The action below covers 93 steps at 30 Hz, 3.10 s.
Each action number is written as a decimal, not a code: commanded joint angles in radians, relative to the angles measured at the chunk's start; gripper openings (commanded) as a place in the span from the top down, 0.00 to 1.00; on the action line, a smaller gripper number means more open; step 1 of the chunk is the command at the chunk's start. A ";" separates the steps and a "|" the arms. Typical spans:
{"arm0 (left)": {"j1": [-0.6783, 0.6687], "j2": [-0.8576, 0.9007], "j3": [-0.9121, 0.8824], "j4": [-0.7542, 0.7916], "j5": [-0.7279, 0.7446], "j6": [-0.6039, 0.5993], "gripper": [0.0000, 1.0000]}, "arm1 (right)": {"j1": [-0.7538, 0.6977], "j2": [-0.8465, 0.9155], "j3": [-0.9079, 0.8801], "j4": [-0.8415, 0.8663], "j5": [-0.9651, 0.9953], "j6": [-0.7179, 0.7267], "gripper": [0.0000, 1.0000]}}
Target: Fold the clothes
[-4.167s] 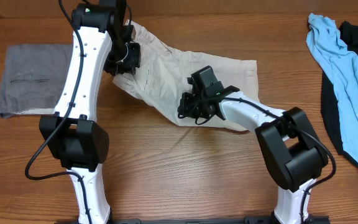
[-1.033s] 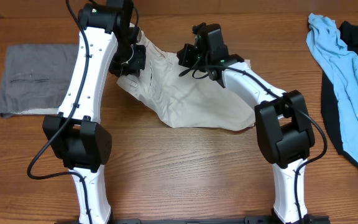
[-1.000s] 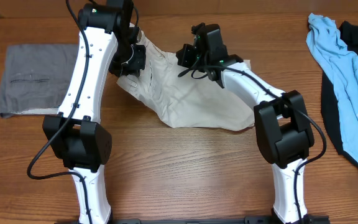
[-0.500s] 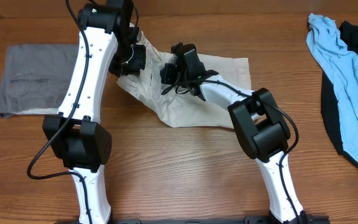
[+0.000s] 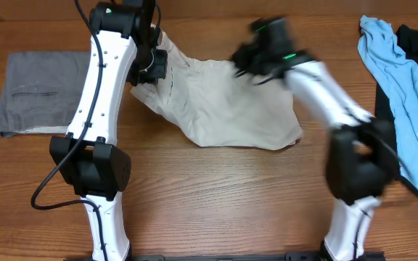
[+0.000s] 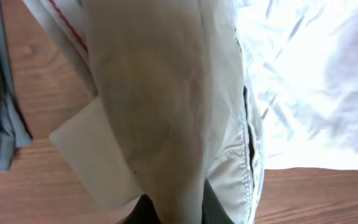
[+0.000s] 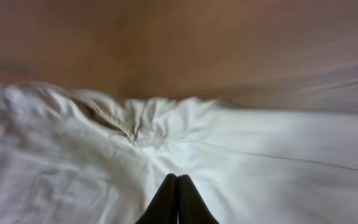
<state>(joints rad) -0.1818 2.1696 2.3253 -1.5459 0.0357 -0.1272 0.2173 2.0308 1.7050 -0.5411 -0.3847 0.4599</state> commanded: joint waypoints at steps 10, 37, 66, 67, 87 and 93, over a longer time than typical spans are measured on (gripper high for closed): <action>-0.113 -0.006 0.167 -0.019 -0.003 0.015 0.96 | -0.295 -0.150 0.029 -0.433 0.088 -0.128 0.96; -0.431 0.077 0.149 0.237 0.050 -0.052 0.92 | -0.415 -0.149 0.003 -0.583 0.227 -0.127 0.96; -0.513 0.278 0.149 0.406 0.263 -0.121 0.95 | -0.415 -0.149 0.003 -0.583 0.235 -0.127 0.96; -0.515 0.285 0.149 0.415 0.281 -0.121 0.95 | -0.415 -0.149 0.003 -0.583 0.235 -0.127 0.96; -0.493 0.291 0.175 0.756 0.550 -0.151 0.21 | -0.481 -0.151 0.033 -0.605 0.262 -0.111 0.96; -0.386 0.284 0.176 0.644 0.484 -0.164 0.44 | -0.480 -0.156 0.129 -0.685 -0.088 -0.286 0.96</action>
<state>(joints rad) -0.6411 2.4779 2.4790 -0.8734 0.5434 -0.2890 -0.2668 1.8851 1.7790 -1.2156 -0.2710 0.2825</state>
